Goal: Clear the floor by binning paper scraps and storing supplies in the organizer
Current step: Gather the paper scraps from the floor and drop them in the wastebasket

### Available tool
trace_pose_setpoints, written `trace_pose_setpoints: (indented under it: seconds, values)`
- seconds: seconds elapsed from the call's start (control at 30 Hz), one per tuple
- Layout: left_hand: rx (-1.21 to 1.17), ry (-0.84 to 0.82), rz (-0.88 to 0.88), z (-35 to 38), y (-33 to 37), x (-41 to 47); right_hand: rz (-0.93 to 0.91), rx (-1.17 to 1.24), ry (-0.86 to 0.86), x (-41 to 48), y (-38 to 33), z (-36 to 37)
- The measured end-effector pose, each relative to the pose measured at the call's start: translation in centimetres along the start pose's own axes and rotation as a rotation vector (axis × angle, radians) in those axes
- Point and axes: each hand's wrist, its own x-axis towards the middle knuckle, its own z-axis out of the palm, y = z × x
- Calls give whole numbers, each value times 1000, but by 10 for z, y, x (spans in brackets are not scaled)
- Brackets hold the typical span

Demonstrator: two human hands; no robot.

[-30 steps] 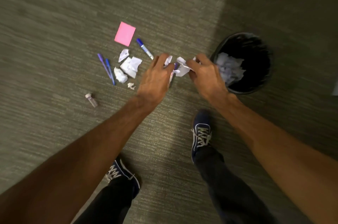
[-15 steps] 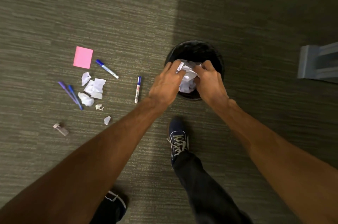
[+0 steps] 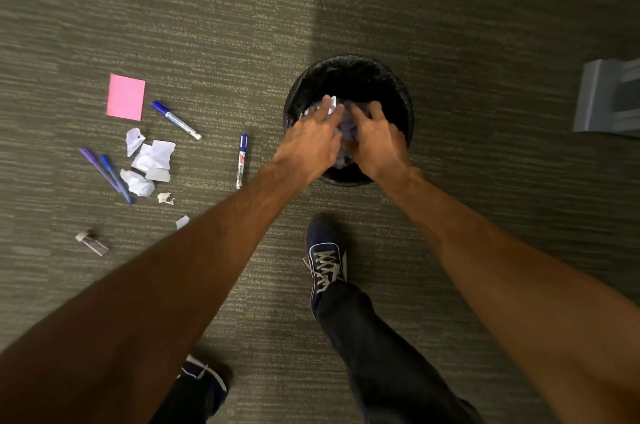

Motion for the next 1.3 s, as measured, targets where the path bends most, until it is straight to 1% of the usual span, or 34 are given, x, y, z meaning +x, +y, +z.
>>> trace_pose_setpoints:
  seconds: [0.07, 0.2, 0.33, 0.5, 0.7, 0.83, 1.0, 1.17, 1.3]
  values:
    - [1, 23, 23, -3, 0, -3, -30, -48, 13, -4, -1, -6]
    - [8, 19, 33, -12, -1, -14, -35, -53, 28, -16, -8, -24]
    - [27, 98, 15, -28, -4, -35, -48, -55, 91, -31, -23, -47]
    - [11, 220, -91, -54, -23, -81, -120, -37, 122, -50, -59, -70]
    - [20, 237, -243, -69, -70, -152, -244, -54, 96, -62, -122, -74]
    - [6, 262, -332, -60, -105, -197, -331, -35, 41, -63, -168, -59]
    - [-15, 238, -472, -36, -151, -244, -426, -22, -69, -62, -221, -24]
    - [-68, 185, -566, -2, -195, -272, -519, -115, -179, -53, -252, 23]
    - [-189, 115, -587, 36, -225, -281, -573, -194, -228, -39, -265, 71]
